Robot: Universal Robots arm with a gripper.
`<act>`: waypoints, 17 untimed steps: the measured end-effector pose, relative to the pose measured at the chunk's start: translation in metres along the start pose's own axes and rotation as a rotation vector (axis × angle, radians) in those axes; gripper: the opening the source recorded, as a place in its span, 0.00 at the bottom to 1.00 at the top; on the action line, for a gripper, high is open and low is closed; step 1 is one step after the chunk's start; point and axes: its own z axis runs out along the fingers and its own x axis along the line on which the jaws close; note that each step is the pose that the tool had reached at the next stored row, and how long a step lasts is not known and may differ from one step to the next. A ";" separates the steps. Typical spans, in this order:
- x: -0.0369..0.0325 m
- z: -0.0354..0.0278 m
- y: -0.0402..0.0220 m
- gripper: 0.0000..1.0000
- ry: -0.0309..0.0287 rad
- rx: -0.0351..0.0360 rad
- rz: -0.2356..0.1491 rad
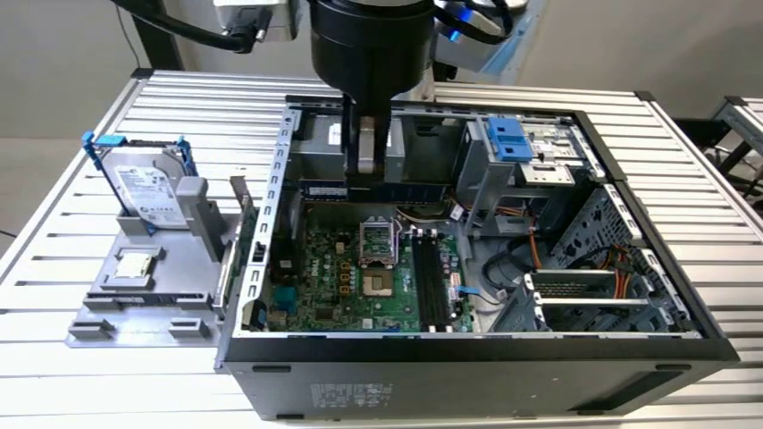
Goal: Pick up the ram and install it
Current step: 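Pick up the ram and move it above insertion slot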
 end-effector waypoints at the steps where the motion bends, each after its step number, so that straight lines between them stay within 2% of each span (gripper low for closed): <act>1: -0.0001 0.0000 -0.0031 0.00 0.0000 0.0000 0.000; 12: -0.0006 -0.0006 -0.0378 0.00 0.0000 -0.0002 0.001; 17: -0.0007 -0.0008 -0.0506 0.00 0.0000 -0.0002 0.005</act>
